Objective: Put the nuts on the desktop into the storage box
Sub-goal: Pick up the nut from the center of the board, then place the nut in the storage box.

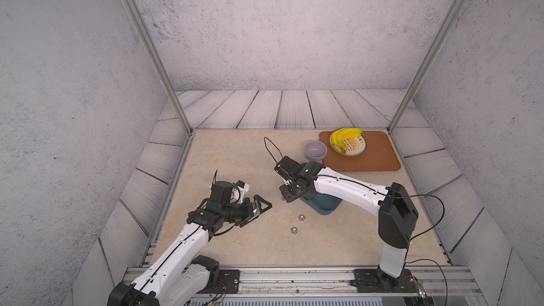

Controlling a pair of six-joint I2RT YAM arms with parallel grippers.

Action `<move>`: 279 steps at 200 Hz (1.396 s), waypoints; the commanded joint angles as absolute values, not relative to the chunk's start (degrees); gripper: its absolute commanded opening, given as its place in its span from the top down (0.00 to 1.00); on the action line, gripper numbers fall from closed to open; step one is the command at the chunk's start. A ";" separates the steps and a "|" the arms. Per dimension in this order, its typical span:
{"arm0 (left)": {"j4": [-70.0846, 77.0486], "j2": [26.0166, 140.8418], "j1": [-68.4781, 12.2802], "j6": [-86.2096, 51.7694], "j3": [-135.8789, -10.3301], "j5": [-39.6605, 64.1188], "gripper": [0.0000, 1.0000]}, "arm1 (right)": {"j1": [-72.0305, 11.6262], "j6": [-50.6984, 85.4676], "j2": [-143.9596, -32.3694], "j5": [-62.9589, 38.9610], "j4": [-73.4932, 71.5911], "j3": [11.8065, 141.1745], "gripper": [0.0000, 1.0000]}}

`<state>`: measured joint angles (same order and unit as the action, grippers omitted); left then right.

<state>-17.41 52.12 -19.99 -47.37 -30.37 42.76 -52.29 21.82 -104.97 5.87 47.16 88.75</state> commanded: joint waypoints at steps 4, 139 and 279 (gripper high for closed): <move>-16.01 51.72 -19.64 -45.65 -33.76 44.53 0.01 | -50.18 22.85 -100.89 0.62 49.61 89.79 0.85; -23.22 68.18 -33.73 -27.00 -54.91 28.04 0.05 | -29.58 35.49 -86.07 -13.30 37.04 69.55 0.87; -11.96 82.55 -45.82 -1.94 -56.11 18.13 0.02 | -27.22 55.20 -88.91 -10.09 14.78 53.55 0.94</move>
<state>-10.98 80.23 -45.15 -8.14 -54.61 20.71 -27.35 50.04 -87.31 -11.92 20.21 54.65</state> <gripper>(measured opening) 0.984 0.193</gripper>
